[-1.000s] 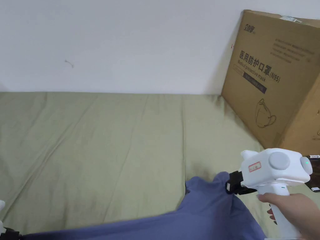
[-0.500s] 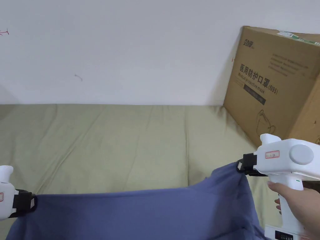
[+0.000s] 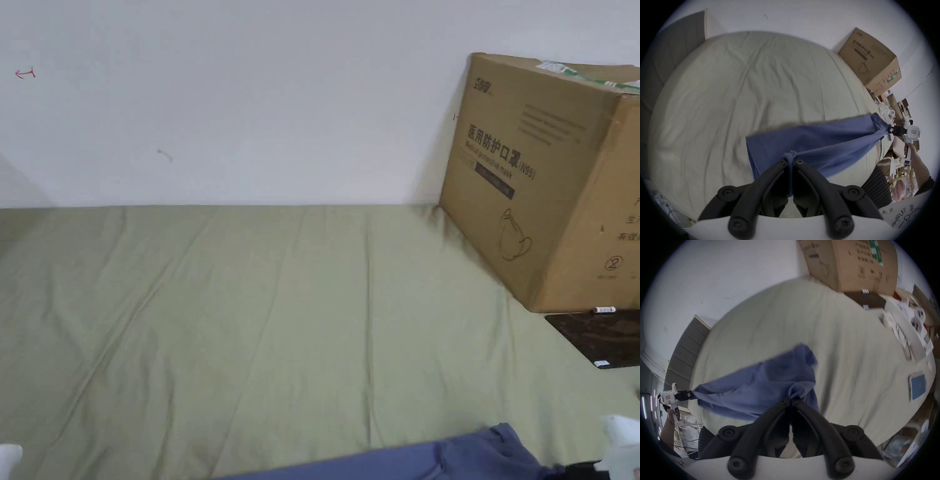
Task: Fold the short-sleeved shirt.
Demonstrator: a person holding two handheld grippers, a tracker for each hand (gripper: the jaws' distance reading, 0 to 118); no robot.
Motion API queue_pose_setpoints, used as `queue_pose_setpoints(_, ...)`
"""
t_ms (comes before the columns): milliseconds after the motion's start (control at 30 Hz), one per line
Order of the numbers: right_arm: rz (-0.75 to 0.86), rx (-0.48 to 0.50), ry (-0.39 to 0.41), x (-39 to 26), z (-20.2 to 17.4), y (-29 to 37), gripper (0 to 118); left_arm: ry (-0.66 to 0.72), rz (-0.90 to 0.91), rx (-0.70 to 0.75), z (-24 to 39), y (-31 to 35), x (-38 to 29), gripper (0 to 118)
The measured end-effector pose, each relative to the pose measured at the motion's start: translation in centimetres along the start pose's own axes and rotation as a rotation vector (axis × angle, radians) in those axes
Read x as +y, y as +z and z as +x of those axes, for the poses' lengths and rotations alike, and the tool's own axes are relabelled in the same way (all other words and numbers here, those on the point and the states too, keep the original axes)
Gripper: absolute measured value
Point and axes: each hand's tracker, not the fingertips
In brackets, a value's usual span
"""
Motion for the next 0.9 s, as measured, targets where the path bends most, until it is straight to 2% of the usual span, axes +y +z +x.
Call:
queue_pose_setpoints(33,-0.033,-0.004,-0.014,-0.1,1.1,-1.3,0,0.007,-0.015,-0.007,0.0,-0.5,-0.6,11)
queue_pose_setpoints(67,-0.040,-0.011,-0.011,-0.3,1.2,-2.0,0,0.004,-0.030,-0.007,-0.1,-0.9,-1.0,33)
queue_pose_setpoints(133,-0.028,-0.066,0.030,-0.5,0.5,-2.7,3,-0.002,-0.043,0.013,-0.1,-1.2,-1.6,62)
queue_pose_setpoints(167,-0.033,-0.085,0.045,0.0,0.4,-3.2,5,-0.002,-0.045,0.021,-0.1,-1.1,-1.8,62)
queue_pose_setpoints(200,-0.026,-0.068,0.032,0.3,0.1,-3.1,9,0.001,-0.045,0.024,-0.1,-0.8,-1.7,67)
queue_pose_setpoints(233,-0.018,-0.057,0.022,0.6,-0.3,-2.7,15,0.015,-0.049,0.018,-0.1,-0.4,-1.7,80)
queue_pose_setpoints(267,-0.011,-0.046,0.013,0.9,-0.8,-2.3,57,0.027,-0.047,0.006,0.1,0.1,-1.8,95)
queue_pose_setpoints(300,-0.027,-0.052,0.011,1.2,-1.4,-1.8,95,0.033,-0.030,-0.001,0.5,0.9,-1.6,101)
queue_pose_setpoints(333,-0.035,-0.049,0.013,1.4,-2.0,-1.3,114,0.033,-0.009,-0.005,0.9,1.8,-1.3,100)
queue_pose_setpoints(400,-0.018,-0.010,0.047,2.1,-3.4,0.2,116,0.028,0.085,-0.020,2.0,4.0,-0.7,100)
queue_pose_setpoints(467,0.065,0.022,0.106,2.7,-5.6,2.1,116,0.051,0.243,-0.049,3.3,6.5,-0.1,100)
queue_pose_setpoints(567,0.360,0.003,0.195,2.7,-8.8,5.8,116,0.077,0.513,-0.045,5.0,9.4,0.4,100)
queue_pose_setpoints(667,0.728,0.044,0.248,1.1,-11.2,8.6,116,0.025,0.743,0.034,8.0,11.4,0.2,100)
queue_pose_setpoints(733,0.882,0.043,0.247,-0.8,-12.9,9.6,115,-0.007,0.860,0.093,9.8,11.9,-0.5,96)
queue_pose_setpoints(767,0.920,0.061,0.240,-1.4,-13.3,9.6,111,-0.017,0.909,0.107,10.5,12.0,-0.9,89)
queue_pose_setpoints(800,0.942,0.100,0.243,-2.0,-13.8,9.6,97,-0.032,0.954,0.118,10.8,11.9,-1.2,63)
queue_pose_setpoints(833,0.950,0.114,0.246,-2.3,-14.1,9.0,59,-0.059,0.990,0.125,11.4,11.8,-1.6,29)
queue_pose_setpoints(867,0.974,0.092,0.256,-2.7,-14.8,8.7,0,-0.096,1.014,0.168,12.2,11.7,-1.7,0)
queue_pose_setpoints(900,0.981,0.015,0.272,-2.8,-15.7,8.2,0,-0.122,1.024,0.248,13.1,11.4,-1.8,0)
